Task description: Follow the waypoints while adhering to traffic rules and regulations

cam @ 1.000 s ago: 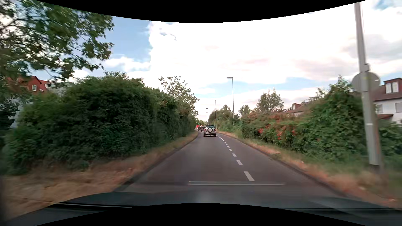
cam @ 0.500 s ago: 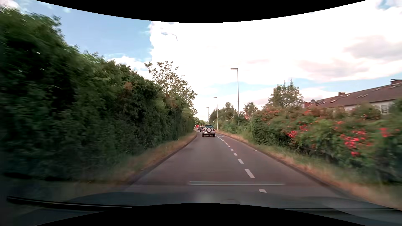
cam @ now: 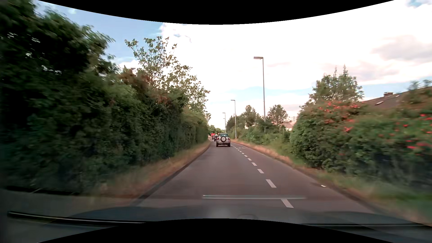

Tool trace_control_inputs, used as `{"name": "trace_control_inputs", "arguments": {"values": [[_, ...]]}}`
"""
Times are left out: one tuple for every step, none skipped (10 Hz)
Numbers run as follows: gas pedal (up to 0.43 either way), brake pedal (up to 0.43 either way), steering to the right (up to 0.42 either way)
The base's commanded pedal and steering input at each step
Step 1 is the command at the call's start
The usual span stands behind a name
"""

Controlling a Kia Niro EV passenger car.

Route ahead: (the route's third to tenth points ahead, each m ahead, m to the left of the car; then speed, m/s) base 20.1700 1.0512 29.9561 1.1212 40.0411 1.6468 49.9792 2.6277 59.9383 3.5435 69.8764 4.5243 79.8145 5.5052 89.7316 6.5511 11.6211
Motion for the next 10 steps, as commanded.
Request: {"name": "trace_control_inputs", "arguments": {"values": [[0.047,0.0,-0.014],[0.028,0.0,-0.014],[0.008,0.0,-0.014],[0.008,0.0,-0.014],[0.008,0.0,-0.014],[0.008,0.0,-0.014],[0.008,0.0,-0.014],[0.008,0.0,-0.014],[0.008,0.0,-0.014],[0.008,0.0,-0.015]]}}
